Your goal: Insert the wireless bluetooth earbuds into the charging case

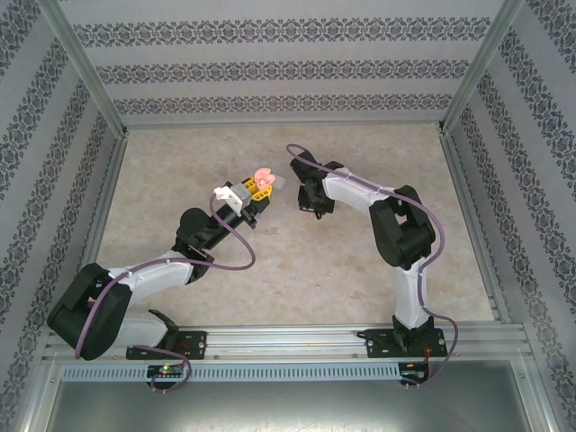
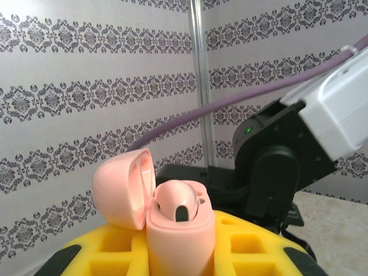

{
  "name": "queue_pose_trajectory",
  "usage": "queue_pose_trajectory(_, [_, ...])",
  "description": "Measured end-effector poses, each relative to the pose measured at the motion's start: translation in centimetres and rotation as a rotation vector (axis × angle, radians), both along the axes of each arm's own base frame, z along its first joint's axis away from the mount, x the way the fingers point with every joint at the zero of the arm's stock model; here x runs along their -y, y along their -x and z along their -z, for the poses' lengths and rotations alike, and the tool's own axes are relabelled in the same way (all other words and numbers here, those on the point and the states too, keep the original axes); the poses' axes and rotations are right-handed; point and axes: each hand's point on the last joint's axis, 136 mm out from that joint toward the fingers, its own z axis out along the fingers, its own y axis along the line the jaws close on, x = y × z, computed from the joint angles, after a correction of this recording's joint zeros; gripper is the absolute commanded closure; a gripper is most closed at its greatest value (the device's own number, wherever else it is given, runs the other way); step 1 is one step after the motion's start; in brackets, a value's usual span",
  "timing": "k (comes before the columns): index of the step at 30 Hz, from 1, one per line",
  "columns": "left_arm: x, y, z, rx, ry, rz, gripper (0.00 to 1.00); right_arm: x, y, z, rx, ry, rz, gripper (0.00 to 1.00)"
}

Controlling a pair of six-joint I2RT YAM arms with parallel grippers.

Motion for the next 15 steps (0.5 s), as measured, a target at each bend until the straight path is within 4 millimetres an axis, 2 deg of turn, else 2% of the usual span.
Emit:
queue_pose_trajectory(5, [0.1, 0.1, 0.0, 0.001, -0.002, 0.008, 1.00, 0.1, -0.3, -3.9, 0.095, -0.041, 0.003, 0.78])
queue_pose_trajectory(15, [0.7, 0.6, 0.4, -0.001, -0.020, 0.050, 1.00, 0.1, 0.2, -14.7, 0.330, -0.159, -0.013, 0.77])
